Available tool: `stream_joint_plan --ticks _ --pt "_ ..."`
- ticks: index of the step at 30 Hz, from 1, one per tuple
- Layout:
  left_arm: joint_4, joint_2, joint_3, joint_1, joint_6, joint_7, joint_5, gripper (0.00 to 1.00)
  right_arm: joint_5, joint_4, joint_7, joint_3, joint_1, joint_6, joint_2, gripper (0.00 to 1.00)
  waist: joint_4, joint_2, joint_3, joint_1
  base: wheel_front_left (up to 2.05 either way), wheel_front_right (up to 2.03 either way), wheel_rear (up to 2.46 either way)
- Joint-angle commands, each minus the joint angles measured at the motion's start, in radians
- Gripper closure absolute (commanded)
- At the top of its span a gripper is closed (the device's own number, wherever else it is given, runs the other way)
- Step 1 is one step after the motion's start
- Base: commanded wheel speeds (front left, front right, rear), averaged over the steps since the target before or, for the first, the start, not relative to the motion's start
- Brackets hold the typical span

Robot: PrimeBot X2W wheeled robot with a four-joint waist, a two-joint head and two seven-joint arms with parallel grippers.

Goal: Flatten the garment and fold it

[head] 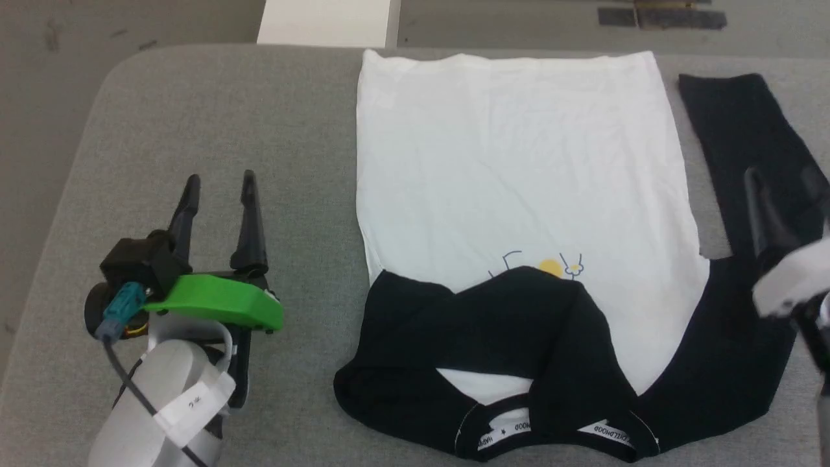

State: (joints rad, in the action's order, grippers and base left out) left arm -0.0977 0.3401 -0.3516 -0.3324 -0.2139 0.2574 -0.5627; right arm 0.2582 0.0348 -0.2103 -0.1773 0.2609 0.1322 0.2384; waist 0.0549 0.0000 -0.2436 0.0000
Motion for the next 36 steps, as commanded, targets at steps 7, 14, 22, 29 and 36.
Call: stream_joint_plan --ticks 7,14,22,29,36 --pt "0.108 -0.091 0.158 0.072 0.067 0.004 0.105 0.00 0.009 0.220 -0.104 -0.077 0.299 -0.002 0.081 0.00 0.031 0.0000 -0.191 0.0000 0.00 0.00 0.00" --pt "0.171 -0.174 0.248 0.057 0.132 0.004 0.189 0.00 -0.045 0.383 -0.212 -0.165 0.551 -0.002 0.143 0.00 0.075 0.0000 -0.337 0.0000 0.00 0.00 0.00" --pt "0.243 -0.241 0.303 0.029 0.190 0.004 0.266 0.00 -0.173 0.478 -0.343 -0.283 0.745 -0.002 0.181 0.00 0.117 0.0000 -0.467 0.0000 0.00 0.00 0.00" --pt "0.293 -0.272 0.337 0.029 0.225 0.004 0.309 0.00 -0.276 0.465 -0.454 -0.354 0.833 -0.002 0.172 0.00 0.130 0.0000 -0.520 0.0000 0.00 0.00 0.00" --pt "0.297 -0.284 0.351 0.026 0.240 0.004 0.322 0.00 -0.305 0.458 -0.508 -0.337 0.856 -0.002 0.185 1.00 0.128 0.0000 -0.520 0.0000 0.00 0.00 0.00"
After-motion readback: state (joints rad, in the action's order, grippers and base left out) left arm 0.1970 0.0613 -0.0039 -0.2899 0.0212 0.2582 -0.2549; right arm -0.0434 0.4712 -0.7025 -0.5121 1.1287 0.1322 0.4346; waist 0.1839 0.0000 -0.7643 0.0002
